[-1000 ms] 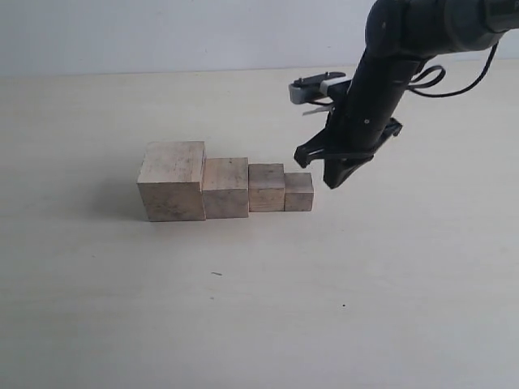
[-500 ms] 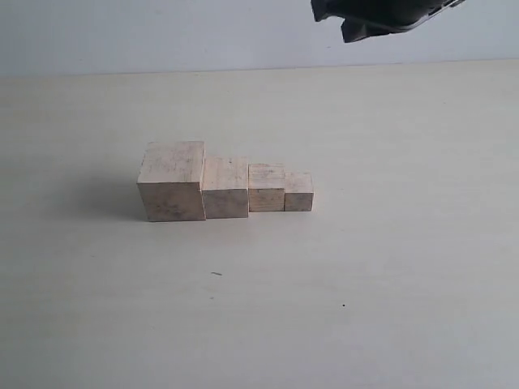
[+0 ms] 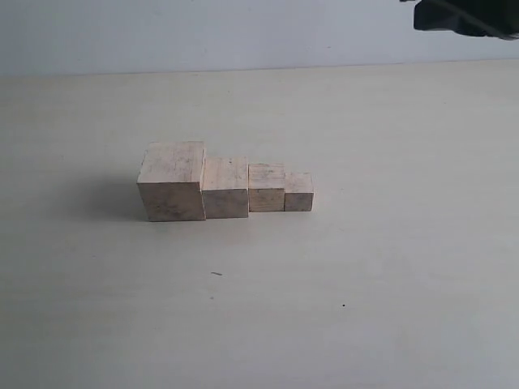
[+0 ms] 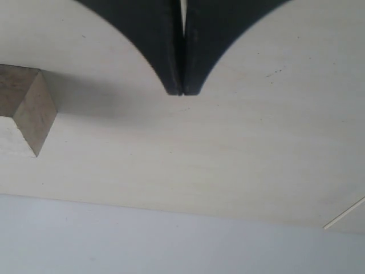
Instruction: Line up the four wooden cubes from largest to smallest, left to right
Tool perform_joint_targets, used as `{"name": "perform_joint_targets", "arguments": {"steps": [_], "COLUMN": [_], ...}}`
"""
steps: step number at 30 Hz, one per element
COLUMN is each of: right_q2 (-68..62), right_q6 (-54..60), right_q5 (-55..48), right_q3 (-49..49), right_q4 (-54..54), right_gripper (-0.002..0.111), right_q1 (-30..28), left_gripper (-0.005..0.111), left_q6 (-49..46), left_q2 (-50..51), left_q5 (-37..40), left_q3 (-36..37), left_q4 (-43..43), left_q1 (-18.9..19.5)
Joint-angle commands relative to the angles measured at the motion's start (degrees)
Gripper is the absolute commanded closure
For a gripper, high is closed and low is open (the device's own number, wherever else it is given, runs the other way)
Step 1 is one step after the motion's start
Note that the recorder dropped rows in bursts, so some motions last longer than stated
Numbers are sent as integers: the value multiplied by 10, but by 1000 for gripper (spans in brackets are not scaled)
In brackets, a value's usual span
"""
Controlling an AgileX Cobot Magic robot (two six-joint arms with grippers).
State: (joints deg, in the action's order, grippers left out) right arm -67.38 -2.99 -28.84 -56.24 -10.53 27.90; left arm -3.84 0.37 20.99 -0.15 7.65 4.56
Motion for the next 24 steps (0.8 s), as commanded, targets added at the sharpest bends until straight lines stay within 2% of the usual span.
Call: {"name": "perform_joint_targets", "arguments": {"steps": [1,12,17,24], "right_q2": [31,111,178,312], "right_q6": [0,-2,-2,-2], "right_q5": [3,-12,-9,58], "right_q3": [1,5,55,208], "right_q4": [0,95,91,90], "right_gripper": [108,108,108,108], "right_q1": [1,-6,-91,-217], "left_gripper": [107,107,107,107], "left_q6": [5,5,5,5], "left_q2": [-4,-4,-4,-4], "left_q5": [-6,-6,-6,-6], "left_q3": [2,2,2,2], "left_q4": [1,1,1,1], "left_q1": [0,0,0,0]}}
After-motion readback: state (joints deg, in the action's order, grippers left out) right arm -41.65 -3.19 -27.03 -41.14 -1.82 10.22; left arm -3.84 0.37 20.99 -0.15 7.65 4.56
